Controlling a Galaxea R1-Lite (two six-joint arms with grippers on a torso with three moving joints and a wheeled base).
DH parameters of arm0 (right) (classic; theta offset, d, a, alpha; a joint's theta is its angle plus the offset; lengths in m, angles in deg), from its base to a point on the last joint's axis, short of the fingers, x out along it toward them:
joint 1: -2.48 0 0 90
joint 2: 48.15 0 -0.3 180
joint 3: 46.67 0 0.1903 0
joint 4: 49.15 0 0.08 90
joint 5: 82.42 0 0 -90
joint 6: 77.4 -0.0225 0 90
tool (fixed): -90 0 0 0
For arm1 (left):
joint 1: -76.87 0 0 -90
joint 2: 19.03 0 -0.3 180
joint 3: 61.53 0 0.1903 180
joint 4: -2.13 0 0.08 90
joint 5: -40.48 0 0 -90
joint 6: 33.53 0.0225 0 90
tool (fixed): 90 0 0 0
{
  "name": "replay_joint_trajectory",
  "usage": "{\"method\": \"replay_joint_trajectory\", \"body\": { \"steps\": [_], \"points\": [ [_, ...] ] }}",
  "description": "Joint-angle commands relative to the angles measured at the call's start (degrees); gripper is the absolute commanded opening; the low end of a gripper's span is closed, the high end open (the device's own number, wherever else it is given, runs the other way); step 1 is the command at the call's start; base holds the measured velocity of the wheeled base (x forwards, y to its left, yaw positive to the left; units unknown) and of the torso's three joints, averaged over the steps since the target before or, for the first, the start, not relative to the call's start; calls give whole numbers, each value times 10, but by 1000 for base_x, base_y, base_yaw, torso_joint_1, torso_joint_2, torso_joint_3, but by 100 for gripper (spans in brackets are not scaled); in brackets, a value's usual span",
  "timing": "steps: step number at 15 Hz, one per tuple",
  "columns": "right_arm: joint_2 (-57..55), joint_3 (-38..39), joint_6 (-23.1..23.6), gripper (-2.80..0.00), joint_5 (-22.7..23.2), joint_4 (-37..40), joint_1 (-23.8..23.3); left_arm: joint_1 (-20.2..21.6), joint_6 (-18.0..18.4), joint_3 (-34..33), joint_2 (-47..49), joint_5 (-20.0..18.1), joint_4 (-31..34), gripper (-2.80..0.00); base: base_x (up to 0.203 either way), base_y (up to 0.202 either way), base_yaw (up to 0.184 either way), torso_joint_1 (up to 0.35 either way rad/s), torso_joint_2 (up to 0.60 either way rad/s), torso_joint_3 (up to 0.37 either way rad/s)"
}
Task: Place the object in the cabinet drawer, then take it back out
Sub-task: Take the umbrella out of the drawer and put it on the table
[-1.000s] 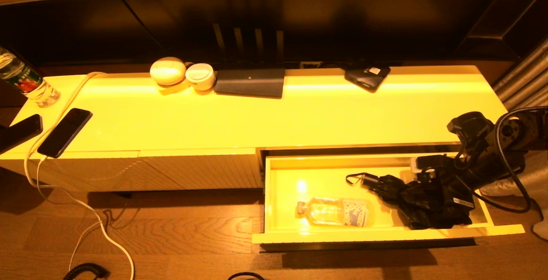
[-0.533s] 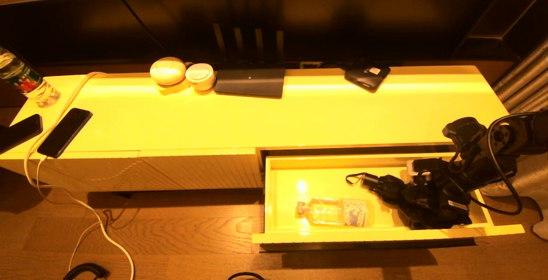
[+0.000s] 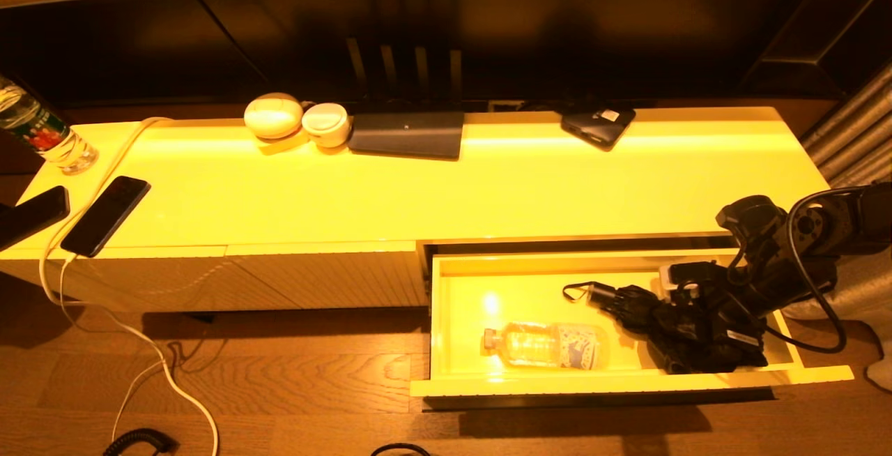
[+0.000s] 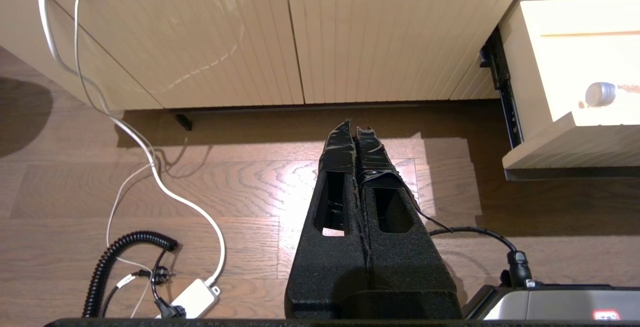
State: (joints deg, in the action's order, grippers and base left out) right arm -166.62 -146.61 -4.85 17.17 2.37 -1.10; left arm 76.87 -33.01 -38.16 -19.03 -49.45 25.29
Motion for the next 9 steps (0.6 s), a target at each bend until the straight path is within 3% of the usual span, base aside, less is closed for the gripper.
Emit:
{"method": "replay_joint_trajectory", "body": {
  "steps": [1,4,5,9],
  "points": [
    [-2,1,4,0,1,2,2,0,0,-1,0,0,-1,-280,0,0,0,0,0,0],
    [-1,1,3,0,1,1,6,0,0,-1,0,0,-1,-280,0,0,0,0,0,0],
    [-1,1,3,-280,1,1,6,0,0,-1,0,0,-1,-280,0,0,0,0,0,0],
    [-4,-3,4,-280,1,2,15,0,0,-1,0,0,-1,-280,0,0,0,0,0,0]
  ]
}}
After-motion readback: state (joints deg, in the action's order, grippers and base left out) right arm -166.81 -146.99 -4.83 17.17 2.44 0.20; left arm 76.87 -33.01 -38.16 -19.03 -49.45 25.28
